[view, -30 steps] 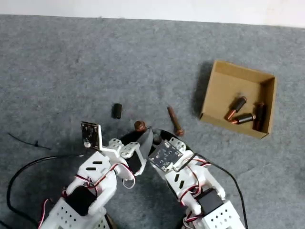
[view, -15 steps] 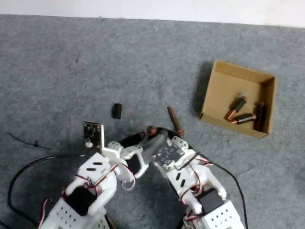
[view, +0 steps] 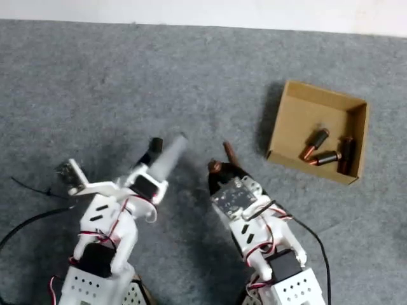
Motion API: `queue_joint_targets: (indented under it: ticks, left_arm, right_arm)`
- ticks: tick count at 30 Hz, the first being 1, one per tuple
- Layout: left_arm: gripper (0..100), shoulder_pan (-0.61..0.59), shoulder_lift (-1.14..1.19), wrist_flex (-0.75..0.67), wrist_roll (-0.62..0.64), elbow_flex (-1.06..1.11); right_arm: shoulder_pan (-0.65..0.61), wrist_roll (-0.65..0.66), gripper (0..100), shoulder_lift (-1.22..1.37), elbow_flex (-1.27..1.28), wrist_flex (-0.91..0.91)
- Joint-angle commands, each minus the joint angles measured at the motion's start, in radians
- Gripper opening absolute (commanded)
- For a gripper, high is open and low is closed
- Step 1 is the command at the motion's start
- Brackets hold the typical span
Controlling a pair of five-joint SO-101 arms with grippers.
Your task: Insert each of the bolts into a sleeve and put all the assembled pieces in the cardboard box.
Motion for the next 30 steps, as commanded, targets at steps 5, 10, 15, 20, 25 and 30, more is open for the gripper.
queue_joint_targets:
  ticks: [5, 10, 15, 20, 25, 30]
  left_arm:
    - [14, -0.053, -0.016, -0.037, 0.018, -0.021]
    - [7, -0.054, -0.016, -0.04, 0.017, -0.01]
    - [3, -0.054, -0.016, -0.04, -0.006, -0.002]
    - [1, -0.054, -0.016, -0.037, -0.087, -0.001]
    - [1, -0.054, -0.016, -0.035, -0.087, 0.004]
    - [1, -0.054, -0.016, -0.035, -0.087, 0.024]
  right_arm:
    - [0.249, -0.109, 0.5, -0.01, 0.13, -0.16]
    - [0.392, -0.238, 0.5, -0.004, 0.102, -0.177]
    - [0.469, -0.244, 0.5, 0.002, -0.002, -0.176]
    - [0.475, -0.245, 0.5, 0.22, -0.171, -0.177]
    - [0.504, -0.247, 0.5, 0.74, -0.513, -0.177]
    - [0.582, -0.377, 0.9, 1.254, -0.894, -0.171]
